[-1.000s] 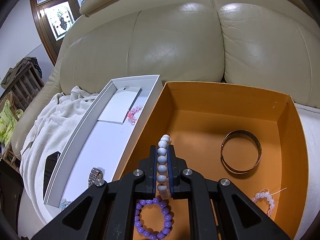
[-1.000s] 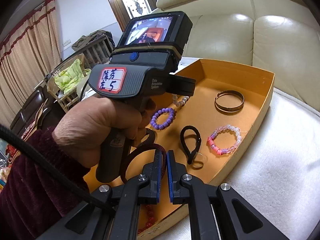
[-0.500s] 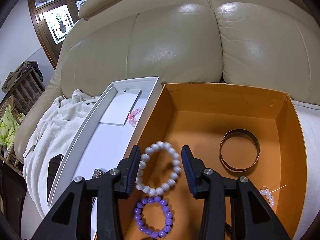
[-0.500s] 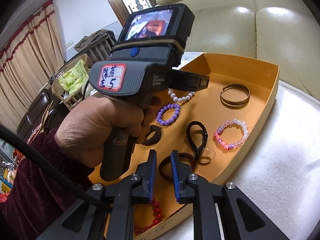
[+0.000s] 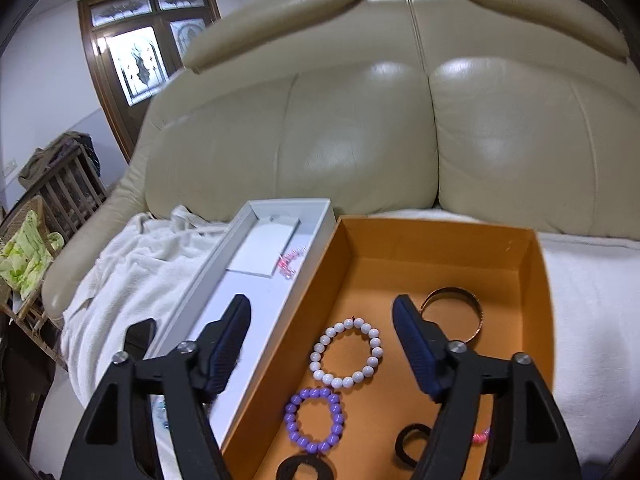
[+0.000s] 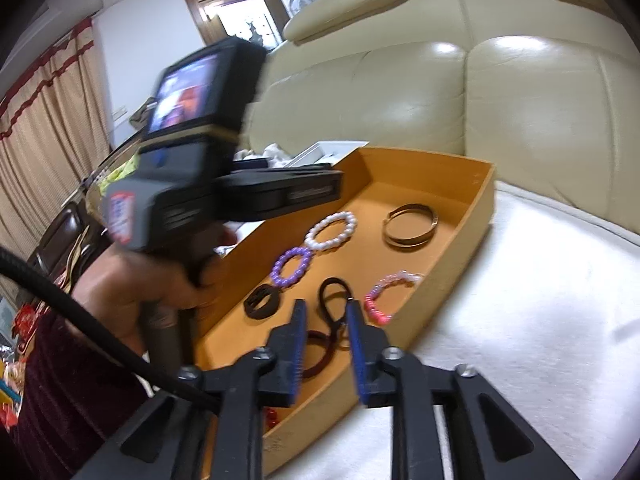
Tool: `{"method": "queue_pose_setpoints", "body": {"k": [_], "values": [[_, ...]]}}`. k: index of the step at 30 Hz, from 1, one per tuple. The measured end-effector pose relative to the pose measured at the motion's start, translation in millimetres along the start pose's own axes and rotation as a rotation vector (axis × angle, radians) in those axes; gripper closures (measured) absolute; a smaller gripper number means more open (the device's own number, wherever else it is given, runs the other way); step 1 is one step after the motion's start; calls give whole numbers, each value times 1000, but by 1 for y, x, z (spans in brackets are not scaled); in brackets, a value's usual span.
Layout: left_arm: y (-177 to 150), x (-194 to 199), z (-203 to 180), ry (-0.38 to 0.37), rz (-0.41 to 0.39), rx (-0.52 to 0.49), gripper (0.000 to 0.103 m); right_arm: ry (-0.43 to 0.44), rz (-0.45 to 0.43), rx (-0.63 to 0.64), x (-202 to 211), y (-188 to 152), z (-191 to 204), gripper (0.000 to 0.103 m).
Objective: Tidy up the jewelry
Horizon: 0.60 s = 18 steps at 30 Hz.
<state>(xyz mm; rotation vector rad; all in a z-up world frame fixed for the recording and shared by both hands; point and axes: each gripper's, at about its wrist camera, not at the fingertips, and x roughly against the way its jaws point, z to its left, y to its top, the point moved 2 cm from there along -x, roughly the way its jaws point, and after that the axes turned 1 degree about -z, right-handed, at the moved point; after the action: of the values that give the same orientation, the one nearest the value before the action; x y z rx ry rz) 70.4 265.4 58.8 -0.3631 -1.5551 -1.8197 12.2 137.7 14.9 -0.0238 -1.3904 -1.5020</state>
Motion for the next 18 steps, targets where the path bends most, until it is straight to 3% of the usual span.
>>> {"method": "queue_pose_setpoints", "body": {"k": [2, 10, 15, 18], "values": [[-1, 13, 2, 0, -20, 0, 27, -17, -24, -6, 8, 0, -2, 55], [-20, 57, 24, 14, 2, 117, 25, -85, -104, -8, 43, 6, -9, 55], [-44, 104, 39, 116, 9, 191, 23, -107, -130, 5, 67, 9, 2, 55], [-61, 134, 43, 154, 6, 151, 23, -105, -126, 19, 85, 7, 19, 55]]}}
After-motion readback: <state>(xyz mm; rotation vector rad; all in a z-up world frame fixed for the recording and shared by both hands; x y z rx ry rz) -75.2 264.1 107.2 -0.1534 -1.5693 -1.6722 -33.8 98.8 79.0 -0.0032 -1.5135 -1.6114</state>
